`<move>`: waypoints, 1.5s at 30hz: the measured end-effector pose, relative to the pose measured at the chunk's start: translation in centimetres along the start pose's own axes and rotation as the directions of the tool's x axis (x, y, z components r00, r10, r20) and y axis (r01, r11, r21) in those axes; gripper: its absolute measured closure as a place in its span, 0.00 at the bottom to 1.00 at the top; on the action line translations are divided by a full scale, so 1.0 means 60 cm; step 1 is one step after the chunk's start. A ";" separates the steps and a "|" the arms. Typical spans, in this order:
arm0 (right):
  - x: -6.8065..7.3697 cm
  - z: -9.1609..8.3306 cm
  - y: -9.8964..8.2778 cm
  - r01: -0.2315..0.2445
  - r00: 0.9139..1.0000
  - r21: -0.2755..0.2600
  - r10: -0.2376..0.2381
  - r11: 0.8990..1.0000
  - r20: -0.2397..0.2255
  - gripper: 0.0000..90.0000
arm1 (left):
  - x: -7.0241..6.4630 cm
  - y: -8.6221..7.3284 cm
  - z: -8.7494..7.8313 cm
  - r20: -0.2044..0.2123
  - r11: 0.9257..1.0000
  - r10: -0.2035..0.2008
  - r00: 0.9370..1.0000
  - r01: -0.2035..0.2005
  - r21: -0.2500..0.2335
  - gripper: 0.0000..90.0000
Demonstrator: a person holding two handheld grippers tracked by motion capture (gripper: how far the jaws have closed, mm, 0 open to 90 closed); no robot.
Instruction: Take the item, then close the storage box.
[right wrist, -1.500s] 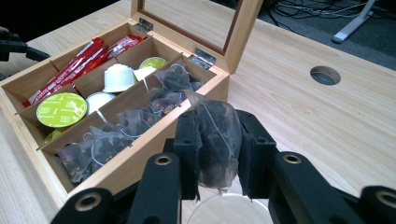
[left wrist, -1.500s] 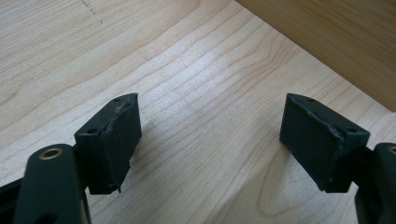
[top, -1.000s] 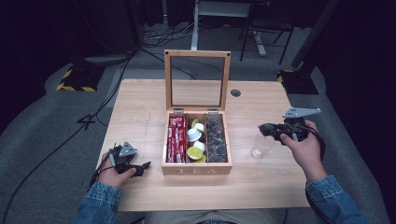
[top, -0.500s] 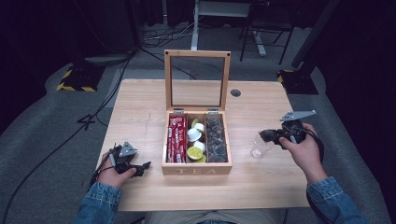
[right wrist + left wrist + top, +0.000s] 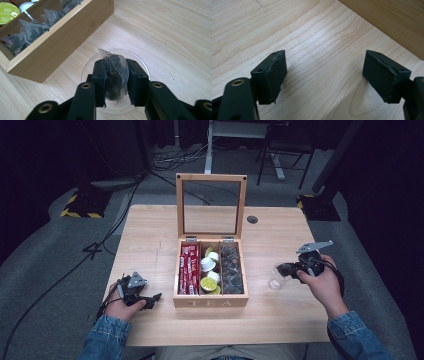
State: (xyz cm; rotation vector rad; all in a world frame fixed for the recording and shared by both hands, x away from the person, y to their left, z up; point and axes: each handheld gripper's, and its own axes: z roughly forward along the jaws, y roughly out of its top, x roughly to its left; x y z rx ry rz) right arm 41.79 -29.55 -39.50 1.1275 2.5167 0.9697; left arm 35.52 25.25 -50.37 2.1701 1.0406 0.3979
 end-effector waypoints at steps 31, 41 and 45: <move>0.009 -0.046 0.088 0.028 0.999 -0.293 -0.019 0.956 0.034 0.36 | 0.002 0.006 0.006 0.002 1.000 0.004 1.000 -0.004 0.009 0.19; 0.011 -0.035 0.156 0.059 0.998 -0.325 -0.057 0.944 0.018 0.35 | 0.000 0.006 0.006 -0.008 1.000 -0.002 1.000 0.003 0.011 0.18; 0.008 -0.026 0.196 0.087 0.996 -0.310 -0.085 0.947 0.021 0.35 | -0.001 0.006 0.006 -0.013 1.000 -0.009 1.000 0.009 0.010 0.18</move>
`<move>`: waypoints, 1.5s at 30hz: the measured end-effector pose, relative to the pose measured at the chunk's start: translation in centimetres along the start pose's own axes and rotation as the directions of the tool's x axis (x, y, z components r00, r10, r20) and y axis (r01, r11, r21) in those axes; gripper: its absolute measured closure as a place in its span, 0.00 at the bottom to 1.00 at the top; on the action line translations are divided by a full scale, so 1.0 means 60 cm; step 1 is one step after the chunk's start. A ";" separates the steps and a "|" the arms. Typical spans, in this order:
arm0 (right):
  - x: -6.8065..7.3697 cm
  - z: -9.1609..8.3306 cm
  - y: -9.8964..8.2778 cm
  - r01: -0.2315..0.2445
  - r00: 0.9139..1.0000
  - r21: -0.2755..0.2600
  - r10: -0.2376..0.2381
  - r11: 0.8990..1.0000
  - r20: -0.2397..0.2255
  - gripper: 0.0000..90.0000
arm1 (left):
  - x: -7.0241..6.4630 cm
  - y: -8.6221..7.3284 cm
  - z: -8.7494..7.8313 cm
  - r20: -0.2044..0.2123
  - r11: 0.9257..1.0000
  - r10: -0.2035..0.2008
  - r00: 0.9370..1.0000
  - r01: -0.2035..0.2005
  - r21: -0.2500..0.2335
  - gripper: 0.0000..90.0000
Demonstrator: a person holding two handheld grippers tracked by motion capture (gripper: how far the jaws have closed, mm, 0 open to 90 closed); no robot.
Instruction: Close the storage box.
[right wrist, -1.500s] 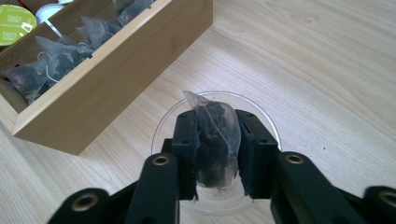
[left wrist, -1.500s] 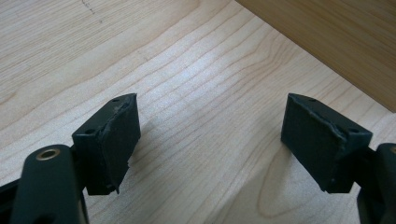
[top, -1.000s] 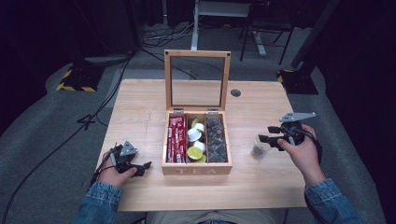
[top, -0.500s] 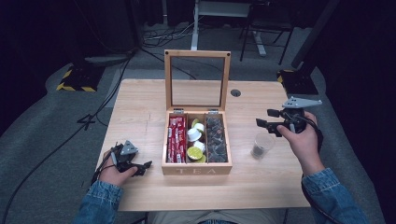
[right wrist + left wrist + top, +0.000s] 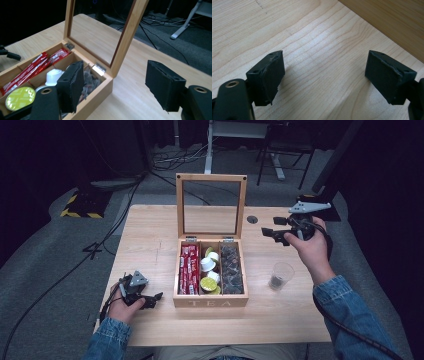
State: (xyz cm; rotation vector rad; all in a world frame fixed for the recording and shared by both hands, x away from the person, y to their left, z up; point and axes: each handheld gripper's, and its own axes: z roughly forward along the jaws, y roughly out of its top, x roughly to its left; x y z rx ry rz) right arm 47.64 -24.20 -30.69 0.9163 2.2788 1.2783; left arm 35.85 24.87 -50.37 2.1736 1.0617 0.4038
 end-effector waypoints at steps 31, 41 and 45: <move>-0.080 0.157 0.133 -0.026 1.000 -0.063 0.026 0.998 0.008 0.37 | 0.000 0.000 0.000 -0.002 1.000 -0.003 1.000 0.003 -0.001 0.18; -0.092 0.200 0.135 -0.035 0.999 -0.045 0.036 0.998 0.027 0.44 | 0.000 0.000 0.000 0.000 1.000 -0.004 1.000 0.004 -0.001 0.18; -0.095 0.207 0.133 -0.041 0.999 -0.036 0.041 0.999 0.009 0.48 | 0.000 0.000 0.000 0.000 1.000 -0.004 1.000 0.004 -0.001 0.18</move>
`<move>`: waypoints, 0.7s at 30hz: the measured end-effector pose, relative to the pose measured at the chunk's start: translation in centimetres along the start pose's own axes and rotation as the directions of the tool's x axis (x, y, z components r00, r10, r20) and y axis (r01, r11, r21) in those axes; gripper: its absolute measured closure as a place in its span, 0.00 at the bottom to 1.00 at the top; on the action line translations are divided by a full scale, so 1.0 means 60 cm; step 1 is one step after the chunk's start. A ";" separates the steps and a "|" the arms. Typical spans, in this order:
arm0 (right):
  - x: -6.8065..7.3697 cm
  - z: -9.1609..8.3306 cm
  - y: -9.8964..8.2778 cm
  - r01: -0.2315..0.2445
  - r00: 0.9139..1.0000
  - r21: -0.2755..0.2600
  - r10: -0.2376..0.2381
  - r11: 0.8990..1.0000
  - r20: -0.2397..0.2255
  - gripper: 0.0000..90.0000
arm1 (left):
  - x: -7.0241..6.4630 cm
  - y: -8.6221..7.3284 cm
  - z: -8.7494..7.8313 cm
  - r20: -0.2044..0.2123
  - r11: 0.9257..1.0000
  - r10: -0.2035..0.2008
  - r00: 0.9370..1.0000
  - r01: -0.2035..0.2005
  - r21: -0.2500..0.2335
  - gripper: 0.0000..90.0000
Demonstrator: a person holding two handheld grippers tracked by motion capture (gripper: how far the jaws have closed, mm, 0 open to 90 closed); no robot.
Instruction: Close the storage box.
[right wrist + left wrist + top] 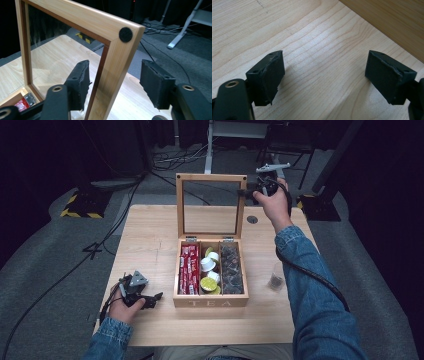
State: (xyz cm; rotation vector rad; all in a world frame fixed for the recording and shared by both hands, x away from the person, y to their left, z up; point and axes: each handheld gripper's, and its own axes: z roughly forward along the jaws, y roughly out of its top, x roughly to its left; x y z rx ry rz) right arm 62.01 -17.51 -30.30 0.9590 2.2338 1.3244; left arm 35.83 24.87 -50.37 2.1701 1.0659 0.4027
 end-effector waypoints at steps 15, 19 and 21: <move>0.008 0.005 0.003 0.006 1.000 0.013 -0.006 1.000 0.007 0.67 | 0.000 0.000 0.000 0.000 1.000 0.000 1.000 0.000 0.000 0.18; 0.009 0.003 0.003 0.001 1.000 0.014 -0.001 1.000 0.008 0.67 | 0.001 0.000 0.000 0.000 1.000 0.004 1.000 -0.004 0.003 0.18; 0.010 0.001 0.003 -0.001 1.000 0.010 0.001 1.000 0.009 0.67 | 0.000 0.000 0.000 0.001 1.000 0.001 1.000 -0.001 0.002 0.18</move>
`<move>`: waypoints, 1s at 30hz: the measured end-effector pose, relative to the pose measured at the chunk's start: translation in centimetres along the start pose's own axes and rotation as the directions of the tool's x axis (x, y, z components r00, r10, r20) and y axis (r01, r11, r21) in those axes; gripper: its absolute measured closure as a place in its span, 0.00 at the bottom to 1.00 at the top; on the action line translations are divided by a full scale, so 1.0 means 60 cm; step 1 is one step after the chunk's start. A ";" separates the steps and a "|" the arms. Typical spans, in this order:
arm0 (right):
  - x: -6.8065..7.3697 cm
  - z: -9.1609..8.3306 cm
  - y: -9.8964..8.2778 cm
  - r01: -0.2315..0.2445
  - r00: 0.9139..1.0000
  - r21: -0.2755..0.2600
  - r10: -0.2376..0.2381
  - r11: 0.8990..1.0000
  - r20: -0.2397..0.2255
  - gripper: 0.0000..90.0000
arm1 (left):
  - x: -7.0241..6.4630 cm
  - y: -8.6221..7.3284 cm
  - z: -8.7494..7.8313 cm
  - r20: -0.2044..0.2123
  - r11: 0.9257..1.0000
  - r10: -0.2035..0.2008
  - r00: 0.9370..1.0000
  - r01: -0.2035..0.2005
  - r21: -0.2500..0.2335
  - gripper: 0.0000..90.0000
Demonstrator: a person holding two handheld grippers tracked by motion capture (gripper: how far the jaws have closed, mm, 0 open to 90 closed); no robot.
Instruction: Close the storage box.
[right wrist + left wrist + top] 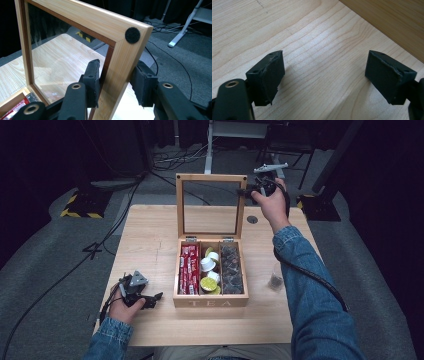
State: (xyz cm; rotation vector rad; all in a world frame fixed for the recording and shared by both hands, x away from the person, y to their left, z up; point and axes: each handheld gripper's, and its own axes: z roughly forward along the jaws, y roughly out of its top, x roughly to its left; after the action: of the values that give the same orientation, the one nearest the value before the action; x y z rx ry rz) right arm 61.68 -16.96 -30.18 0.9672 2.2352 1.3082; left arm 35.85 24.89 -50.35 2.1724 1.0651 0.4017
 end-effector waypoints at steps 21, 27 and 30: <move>0.044 -0.083 -0.002 0.111 0.992 -0.015 -0.112 0.994 -0.058 0.70 | 0.000 0.000 0.000 -0.001 1.000 -0.004 1.000 0.004 0.000 0.18; 0.061 -0.110 -0.010 0.142 0.987 -0.023 -0.144 0.990 -0.071 0.71 | 0.000 0.000 0.001 -0.001 1.000 -0.006 1.000 0.006 -0.001 0.18; 0.069 -0.121 -0.014 0.148 0.986 -0.029 -0.150 0.989 -0.079 0.71 | 0.000 0.000 0.001 -0.001 1.000 -0.006 1.000 0.006 -0.001 0.18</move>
State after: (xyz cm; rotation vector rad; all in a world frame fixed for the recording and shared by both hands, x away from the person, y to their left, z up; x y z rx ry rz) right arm 54.02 -18.67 -27.23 0.7350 2.2984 1.3243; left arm 35.87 24.85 -50.37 2.1675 1.0711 0.4004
